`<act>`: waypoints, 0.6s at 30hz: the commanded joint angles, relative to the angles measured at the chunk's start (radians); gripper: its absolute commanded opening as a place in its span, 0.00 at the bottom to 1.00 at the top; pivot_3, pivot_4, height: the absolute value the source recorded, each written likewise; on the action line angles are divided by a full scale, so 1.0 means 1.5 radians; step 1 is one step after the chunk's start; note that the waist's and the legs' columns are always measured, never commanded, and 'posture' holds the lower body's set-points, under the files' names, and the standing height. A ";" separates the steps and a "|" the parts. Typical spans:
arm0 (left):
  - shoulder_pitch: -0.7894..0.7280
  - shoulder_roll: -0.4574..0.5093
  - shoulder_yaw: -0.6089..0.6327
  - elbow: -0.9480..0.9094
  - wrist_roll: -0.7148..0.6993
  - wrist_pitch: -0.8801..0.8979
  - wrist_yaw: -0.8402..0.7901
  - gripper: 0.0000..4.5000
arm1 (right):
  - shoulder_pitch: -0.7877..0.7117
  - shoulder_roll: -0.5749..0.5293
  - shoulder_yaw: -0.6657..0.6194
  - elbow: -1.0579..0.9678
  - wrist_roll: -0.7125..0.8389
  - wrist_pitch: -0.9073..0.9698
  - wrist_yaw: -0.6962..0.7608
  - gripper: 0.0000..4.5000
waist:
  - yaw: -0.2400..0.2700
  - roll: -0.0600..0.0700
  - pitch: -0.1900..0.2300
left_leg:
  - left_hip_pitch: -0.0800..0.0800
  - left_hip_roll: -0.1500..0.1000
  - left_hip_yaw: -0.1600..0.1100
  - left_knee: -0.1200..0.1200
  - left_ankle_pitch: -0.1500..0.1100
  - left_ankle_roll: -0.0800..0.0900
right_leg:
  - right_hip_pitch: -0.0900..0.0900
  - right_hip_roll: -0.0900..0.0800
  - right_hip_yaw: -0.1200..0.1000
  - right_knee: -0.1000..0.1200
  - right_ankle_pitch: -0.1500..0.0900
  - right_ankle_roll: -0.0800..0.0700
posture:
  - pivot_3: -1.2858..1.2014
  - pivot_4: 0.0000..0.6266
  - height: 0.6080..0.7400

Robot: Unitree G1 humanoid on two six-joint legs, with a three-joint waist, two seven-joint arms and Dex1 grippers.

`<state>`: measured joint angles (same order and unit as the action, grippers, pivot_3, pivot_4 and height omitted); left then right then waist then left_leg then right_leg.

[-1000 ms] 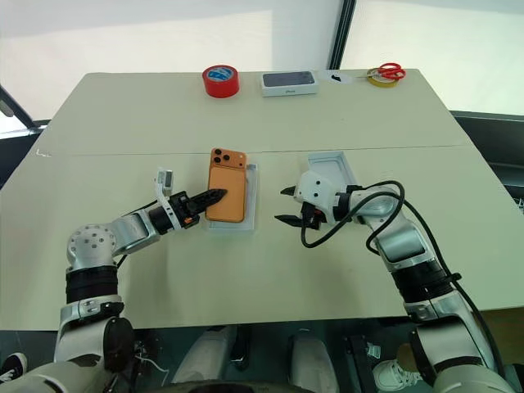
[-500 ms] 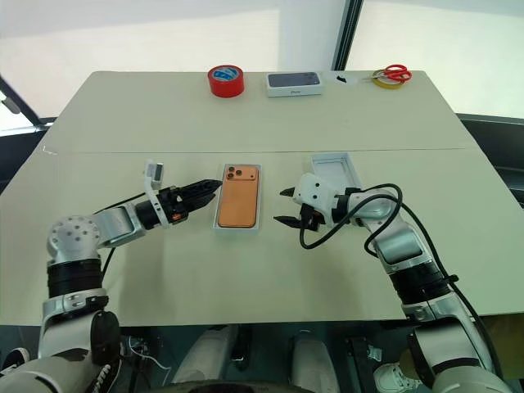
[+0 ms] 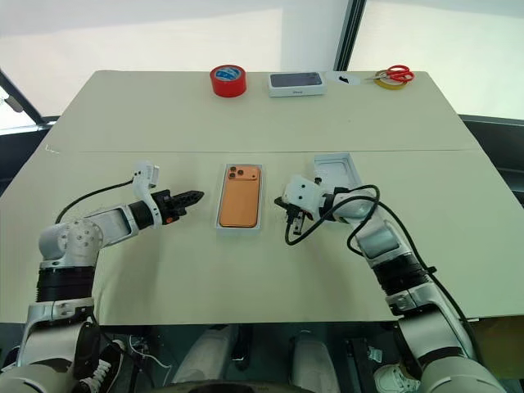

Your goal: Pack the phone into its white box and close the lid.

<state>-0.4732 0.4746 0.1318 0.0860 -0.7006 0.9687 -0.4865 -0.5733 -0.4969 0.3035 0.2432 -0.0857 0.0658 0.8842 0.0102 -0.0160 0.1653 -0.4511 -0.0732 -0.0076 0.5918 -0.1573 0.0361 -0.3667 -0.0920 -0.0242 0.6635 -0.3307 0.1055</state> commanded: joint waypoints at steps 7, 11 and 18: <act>-0.017 -0.058 -0.133 -0.031 0.070 -0.023 -0.056 0.01 | -0.030 0.013 0.002 0.025 -0.030 -0.035 -0.024 0.00 | 0.003 0.001 0.000 | 0.000 0.000 0.000 0.000 0.000 0.000 | 0.000 0.000 0.000 0.000 0.000 0.000 | 0.52 0.24 0.99; -0.037 -0.103 -0.156 -0.006 0.098 -0.039 -0.061 0.01 | -0.015 -0.010 -0.012 0.010 -0.028 -0.027 -0.014 0.00 | 0.004 0.001 0.000 | 0.000 -0.001 0.000 0.000 0.000 0.000 | 0.001 -0.001 0.000 0.000 0.000 0.000 | 0.52 0.24 0.99; -0.066 -0.168 -0.170 0.045 0.132 -0.058 -0.070 0.01 | 0.077 -0.070 -0.048 -0.066 -0.016 0.004 0.001 0.00 | 0.015 0.001 0.000 | 0.000 -0.001 0.000 0.001 0.000 0.000 | 0.002 -0.001 -0.001 -0.001 0.000 0.000 | 0.52 0.24 0.99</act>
<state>-0.5559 0.2494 -0.0764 0.1483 -0.5070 0.8938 -0.5637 -0.4792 -0.5923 0.2335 0.1931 -0.1251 0.0615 0.8710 0.0321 -0.0150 0.1652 -0.4507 -0.0751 -0.0078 0.5936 -0.1576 0.0368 -0.3641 -0.0936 -0.0250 0.6627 -0.3307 0.1057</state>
